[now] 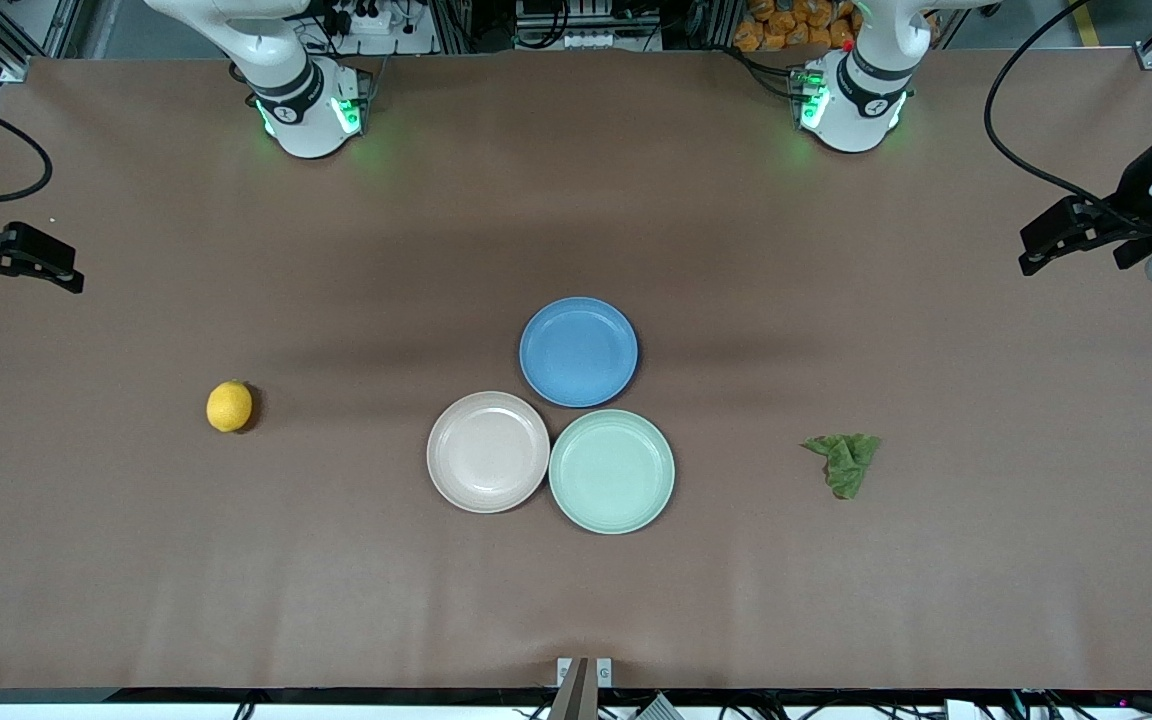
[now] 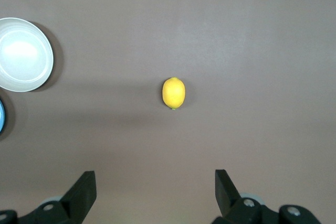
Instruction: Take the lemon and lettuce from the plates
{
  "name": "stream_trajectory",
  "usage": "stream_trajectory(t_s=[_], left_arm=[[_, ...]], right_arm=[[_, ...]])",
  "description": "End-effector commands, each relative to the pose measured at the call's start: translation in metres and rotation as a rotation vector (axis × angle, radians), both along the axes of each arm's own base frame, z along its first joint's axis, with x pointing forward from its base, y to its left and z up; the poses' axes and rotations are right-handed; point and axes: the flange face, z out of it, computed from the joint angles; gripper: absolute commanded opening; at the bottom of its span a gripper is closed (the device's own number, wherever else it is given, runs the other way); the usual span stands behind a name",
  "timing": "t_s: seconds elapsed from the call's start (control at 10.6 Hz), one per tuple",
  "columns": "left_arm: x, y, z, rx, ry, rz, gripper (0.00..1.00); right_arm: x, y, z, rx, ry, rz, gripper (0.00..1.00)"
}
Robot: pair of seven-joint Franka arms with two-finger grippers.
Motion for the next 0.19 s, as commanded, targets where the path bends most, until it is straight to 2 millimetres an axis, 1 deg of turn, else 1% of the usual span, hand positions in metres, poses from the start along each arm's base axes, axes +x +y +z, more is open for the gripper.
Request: stream_trajectory(t_s=[0.0, 0.09], left_arm=[[-0.0016, 0.0015, 0.0046, 0.011, 0.005, -0.010, 1.00], [-0.0017, -0.0001, 0.0039, 0.011, 0.006, -0.009, 1.00]], right_arm=[[-0.0151, 0.0036, 0.0023, 0.010, 0.002, -0.011, 1.00], [-0.0161, 0.0061, 0.0030, 0.010, -0.001, -0.006, 1.00]])
